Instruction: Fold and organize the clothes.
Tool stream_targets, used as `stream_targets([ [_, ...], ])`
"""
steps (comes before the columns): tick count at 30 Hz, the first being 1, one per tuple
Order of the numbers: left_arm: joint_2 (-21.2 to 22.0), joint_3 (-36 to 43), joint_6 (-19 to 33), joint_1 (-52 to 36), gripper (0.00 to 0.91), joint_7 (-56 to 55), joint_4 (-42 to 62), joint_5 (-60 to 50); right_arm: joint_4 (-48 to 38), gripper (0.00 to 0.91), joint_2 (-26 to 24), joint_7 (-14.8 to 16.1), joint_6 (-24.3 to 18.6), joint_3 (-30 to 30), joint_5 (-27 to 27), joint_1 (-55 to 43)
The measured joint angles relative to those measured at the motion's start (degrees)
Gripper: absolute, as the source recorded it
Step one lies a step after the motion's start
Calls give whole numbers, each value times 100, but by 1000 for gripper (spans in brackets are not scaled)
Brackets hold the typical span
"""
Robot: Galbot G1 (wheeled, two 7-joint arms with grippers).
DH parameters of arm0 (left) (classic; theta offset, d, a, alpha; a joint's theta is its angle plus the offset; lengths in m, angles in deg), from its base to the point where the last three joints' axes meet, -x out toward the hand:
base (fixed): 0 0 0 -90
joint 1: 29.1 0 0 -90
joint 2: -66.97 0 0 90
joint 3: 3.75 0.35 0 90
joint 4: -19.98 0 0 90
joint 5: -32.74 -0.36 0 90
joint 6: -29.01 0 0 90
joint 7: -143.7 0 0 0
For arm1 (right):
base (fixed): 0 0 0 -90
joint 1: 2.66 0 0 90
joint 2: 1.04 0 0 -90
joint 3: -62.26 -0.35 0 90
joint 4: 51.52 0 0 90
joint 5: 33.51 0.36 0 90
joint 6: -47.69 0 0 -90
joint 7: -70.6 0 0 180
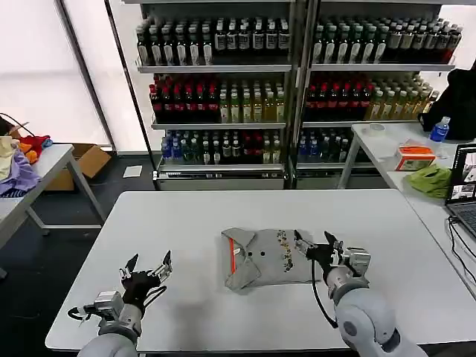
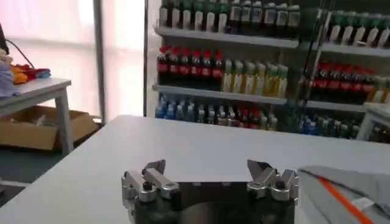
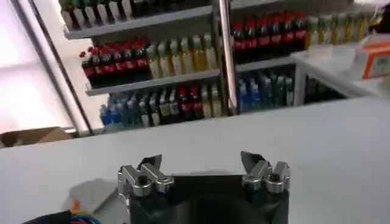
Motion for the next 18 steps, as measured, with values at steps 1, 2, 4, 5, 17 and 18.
stream_targets([
  [1, 13, -19, 57, 21, 907, 20, -21, 0, -70, 907, 27, 55, -33, -5, -211, -25],
  [2, 28, -38, 132, 45, 907, 34, -49, -3, -130, 907, 59, 124, -84, -31, -460, -42],
  [4, 55, -76, 240, 97, 907, 73, -111, -43, -191, 907, 109, 247, -171, -150, -866, -40],
  [5, 73, -82, 295, 127, 907, 99, -151, -76, -211, 907, 125, 310, -211, -247, -1058, -20],
  [17, -153, -121, 571, -32, 907, 241, -24, -218, -244, 907, 327, 710, -667, -1557, -2225, 631],
  [18, -169, -128, 584, -57, 907, 245, 13, -214, -224, 907, 351, 717, -698, -1629, -2277, 684],
])
